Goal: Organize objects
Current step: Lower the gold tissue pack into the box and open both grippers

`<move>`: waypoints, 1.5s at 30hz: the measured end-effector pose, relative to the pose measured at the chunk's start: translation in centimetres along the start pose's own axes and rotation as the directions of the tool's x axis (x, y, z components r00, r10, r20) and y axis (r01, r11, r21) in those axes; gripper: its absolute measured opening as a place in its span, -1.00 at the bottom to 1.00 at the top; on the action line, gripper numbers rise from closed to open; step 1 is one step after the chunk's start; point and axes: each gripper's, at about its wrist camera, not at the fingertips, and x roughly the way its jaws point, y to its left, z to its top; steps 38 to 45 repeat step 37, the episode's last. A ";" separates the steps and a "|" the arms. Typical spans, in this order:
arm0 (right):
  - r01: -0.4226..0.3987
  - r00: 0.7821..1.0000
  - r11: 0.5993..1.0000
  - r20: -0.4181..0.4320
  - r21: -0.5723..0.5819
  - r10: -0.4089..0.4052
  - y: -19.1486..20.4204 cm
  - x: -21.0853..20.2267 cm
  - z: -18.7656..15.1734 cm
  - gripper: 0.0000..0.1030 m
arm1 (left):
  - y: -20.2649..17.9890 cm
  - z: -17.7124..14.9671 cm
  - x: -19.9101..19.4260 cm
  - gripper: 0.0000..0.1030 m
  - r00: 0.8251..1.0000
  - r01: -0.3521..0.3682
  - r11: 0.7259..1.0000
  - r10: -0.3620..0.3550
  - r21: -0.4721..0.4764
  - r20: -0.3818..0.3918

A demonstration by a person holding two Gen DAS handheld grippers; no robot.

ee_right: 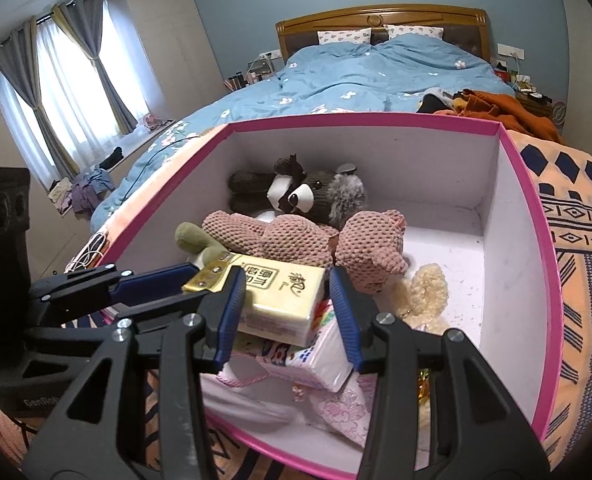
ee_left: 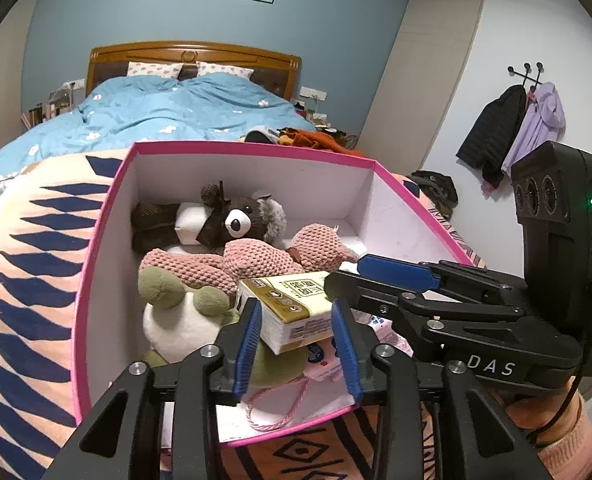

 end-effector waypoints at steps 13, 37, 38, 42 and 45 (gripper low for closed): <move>0.008 0.997 1.000 0.083 -0.005 -0.008 0.5 -4.0 -1.3 0.47 | -1.2 -1.6 -4.7 0.71 0.995 -0.047 0.998 0.043 0.043 0.088; 0.109 0.981 0.992 0.172 -0.069 -0.096 3.7 -9.3 -11.6 1.00 | -3.5 -9.7 -7.7 1.00 0.967 -0.233 0.972 0.232 0.005 0.102; 0.109 0.981 0.992 0.172 -0.069 -0.096 3.7 -9.3 -11.6 1.00 | -3.5 -9.7 -7.7 1.00 0.967 -0.233 0.972 0.232 0.005 0.102; 0.109 0.981 0.992 0.172 -0.069 -0.096 3.7 -9.3 -11.6 1.00 | -3.5 -9.7 -7.7 1.00 0.967 -0.233 0.972 0.232 0.005 0.102; 0.109 0.981 0.992 0.172 -0.069 -0.096 3.7 -9.3 -11.6 1.00 | -3.5 -9.7 -7.7 1.00 0.967 -0.233 0.972 0.232 0.005 0.102</move>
